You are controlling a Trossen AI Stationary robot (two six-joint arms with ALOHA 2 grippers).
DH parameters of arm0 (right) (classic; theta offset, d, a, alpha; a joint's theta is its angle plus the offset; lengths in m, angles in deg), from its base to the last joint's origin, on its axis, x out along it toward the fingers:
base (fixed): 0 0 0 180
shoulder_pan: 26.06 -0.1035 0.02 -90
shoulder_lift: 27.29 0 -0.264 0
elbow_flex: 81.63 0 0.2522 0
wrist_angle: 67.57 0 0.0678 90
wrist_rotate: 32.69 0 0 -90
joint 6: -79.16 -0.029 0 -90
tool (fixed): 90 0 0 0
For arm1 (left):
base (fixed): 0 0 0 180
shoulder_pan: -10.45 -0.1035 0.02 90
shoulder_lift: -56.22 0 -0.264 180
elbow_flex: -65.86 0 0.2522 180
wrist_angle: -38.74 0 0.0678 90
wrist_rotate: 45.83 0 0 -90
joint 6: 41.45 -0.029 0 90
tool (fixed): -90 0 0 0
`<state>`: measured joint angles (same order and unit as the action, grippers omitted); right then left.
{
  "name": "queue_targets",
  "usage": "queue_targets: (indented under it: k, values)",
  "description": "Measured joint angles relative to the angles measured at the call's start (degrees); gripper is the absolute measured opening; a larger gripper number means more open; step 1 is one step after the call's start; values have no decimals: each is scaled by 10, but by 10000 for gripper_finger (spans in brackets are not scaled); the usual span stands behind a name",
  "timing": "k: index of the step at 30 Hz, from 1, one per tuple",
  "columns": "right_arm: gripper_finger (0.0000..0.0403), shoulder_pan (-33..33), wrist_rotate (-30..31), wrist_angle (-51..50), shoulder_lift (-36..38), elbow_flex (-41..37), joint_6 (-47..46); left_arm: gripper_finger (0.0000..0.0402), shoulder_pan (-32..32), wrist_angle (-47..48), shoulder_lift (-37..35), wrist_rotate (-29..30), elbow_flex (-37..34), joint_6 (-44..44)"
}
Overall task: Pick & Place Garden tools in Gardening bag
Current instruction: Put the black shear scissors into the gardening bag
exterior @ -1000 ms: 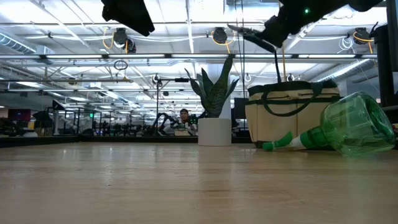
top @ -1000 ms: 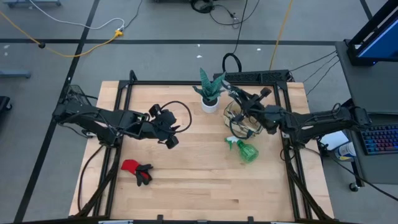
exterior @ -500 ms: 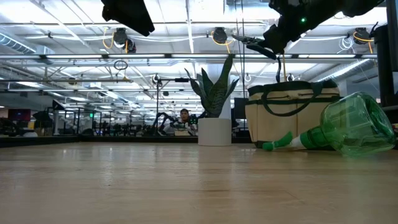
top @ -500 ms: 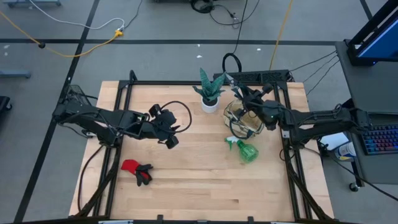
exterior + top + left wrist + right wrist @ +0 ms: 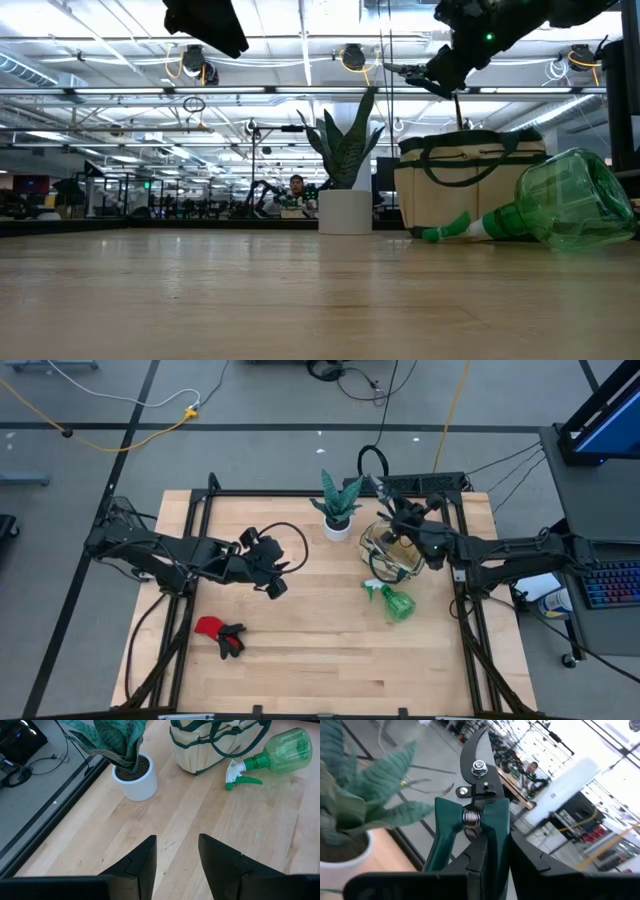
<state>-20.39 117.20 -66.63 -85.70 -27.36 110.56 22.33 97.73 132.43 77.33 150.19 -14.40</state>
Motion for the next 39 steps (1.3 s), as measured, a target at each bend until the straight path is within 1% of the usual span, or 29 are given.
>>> queue_targets:
  k: [5, 13, 21, 30, 37, 39]
  values:
    - [47, 0, 1, -44, 0, 0, -29, 152, 0, 0, 0, 0, 0, 0]
    - [47, -7, 0, -138, 0, 0, -109, 152, 0, 0, 0, 0, 0, 0]
    - [47, -33, -2, -249, 0, -1, -204, 152, 0, 0, 0, 0, 0, 0]
    - [48, -68, -2, -346, 0, -1, -297, 152, 0, 0, 0, 0, 0, 0]
    - [48, -90, -5, -388, 0, -1, -336, 152, 0, 0, 0, 0, 0, 0]
    - [48, -94, -25, -403, 0, -1, -338, 152, 0, 0, 0, 0, 0, 0]
